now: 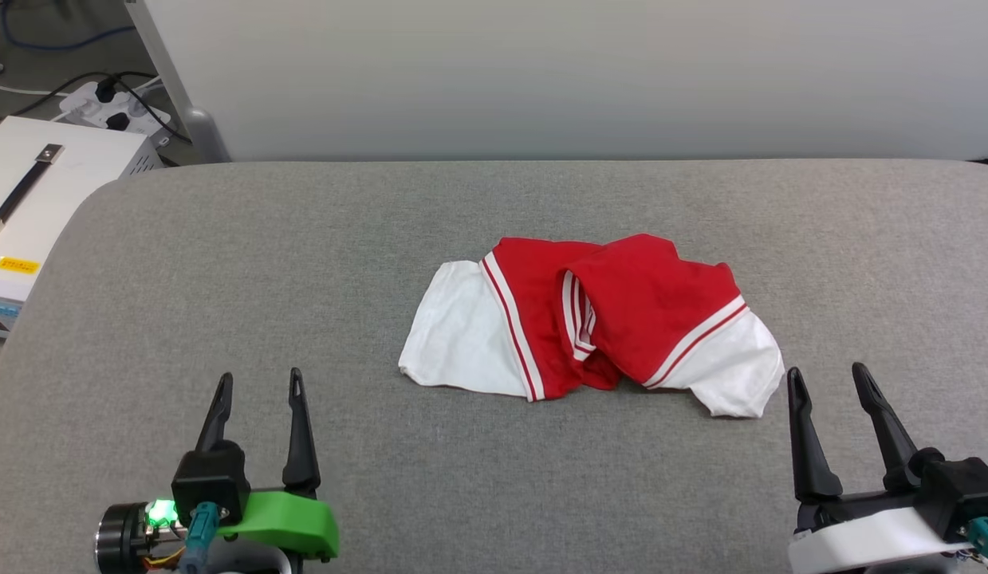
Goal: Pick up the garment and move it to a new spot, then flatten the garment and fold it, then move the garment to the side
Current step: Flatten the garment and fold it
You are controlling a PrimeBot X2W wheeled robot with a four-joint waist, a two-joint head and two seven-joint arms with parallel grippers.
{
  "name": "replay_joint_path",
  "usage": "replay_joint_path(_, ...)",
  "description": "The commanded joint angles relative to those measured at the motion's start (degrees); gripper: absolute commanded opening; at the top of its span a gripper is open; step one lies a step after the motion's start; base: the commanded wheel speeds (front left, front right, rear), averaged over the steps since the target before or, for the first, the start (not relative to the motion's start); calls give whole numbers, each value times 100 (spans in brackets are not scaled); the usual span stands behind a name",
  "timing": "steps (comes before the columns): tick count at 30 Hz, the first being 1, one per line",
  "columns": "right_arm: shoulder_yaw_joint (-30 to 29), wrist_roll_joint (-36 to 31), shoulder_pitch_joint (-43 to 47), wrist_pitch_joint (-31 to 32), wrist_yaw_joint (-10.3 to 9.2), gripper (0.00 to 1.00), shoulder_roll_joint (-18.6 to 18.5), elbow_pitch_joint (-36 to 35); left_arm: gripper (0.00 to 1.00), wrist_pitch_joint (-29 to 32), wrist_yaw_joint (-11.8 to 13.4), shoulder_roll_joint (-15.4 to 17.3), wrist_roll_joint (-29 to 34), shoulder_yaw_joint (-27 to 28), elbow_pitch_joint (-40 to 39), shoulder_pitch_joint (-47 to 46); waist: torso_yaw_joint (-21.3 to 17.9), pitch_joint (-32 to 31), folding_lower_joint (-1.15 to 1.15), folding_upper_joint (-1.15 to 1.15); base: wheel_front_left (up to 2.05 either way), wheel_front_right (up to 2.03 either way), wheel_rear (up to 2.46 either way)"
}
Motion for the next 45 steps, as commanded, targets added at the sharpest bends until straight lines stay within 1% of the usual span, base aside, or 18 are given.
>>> replay_joint_path(1, 15, 12, 98, -27, 37, 100, -4, 32, 100, -32, -111, -102, 105, 90, 9, 145, 4, -25, 0, 0, 0, 0, 0)
replay_joint_path(7, 9, 28, 180, -27, 37, 100, -4, 91, 100, -32, -486, -386, 372, 426, 31, 286, 30, -54, 0, 0, 0, 0, 0)
replay_joint_path(11, 8, 35, 199, -27, 37, 100, -4, 102, 100, -32, -674, -534, 536, 581, 44, 320, 46, -52, 0, 0, 0, 0, 0)
replay_joint_path(23, 13, 33, 112, -27, 37, 100, -4, 124, 100, -32, -1015, -746, 833, 885, 152, 202, 6, 42, 0, 0, 0, 0, 0)
replay_joint_path(26, 0, 31, 53, -27, 37, 100, -4, 113, 100, -32, -1160, -700, 939, 857, 242, -77, -14, 125, 0, 0, 0, 0, 0)
replay_joint_path(30, 10, 16, -66, -27, 37, 100, -4, 91, 100, -32, -1535, -497, 1101, 651, 521, -869, -58, 264, 0, 0, 0, 0, 0)
replay_joint_path(32, 33, 6, -137, -27, 37, 100, -4, 82, 100, -32, -1738, -372, 1134, 521, 843, -1388, -109, 341, 0, 0, 0, 0, 0)
replay_joint_path(34, 30, 12, -186, -27, 37, 100, -4, 72, 100, -10, -1881, -321, 1025, 433, 1194, -1896, -163, 403, 0, 0, 0, 0, 0)
replay_joint_path(36, 35, 21, -215, -27, 37, 100, -4, 74, 100, 282, -1985, -255, 886, 299, 1567, -2410, -223, 452, 0, 0, 0, 0, 0)
replay_joint_path(39, 50, 40, -247, -27, 37, 100, -4, 75, 100, 984, -2060, -170, 553, 24, 2012, -3113, -312, 531, 0, 0, 0, 0, 0)
replay_joint_path(41, 52, 48, -266, -27, 37, 100, -4, 81, 100, 1638, -2072, -96, 149, -381, 2264, -3541, -356, 582, 0, 0, 0, 0, 0)
replay_joint_path(45, 64, 54, -311, -27, 37, 100, -4, 89, 100, 3094, -2075, 265, -929, -1455, 2618, -4237, -432, 665, 0, 0, 0, 0, 0)
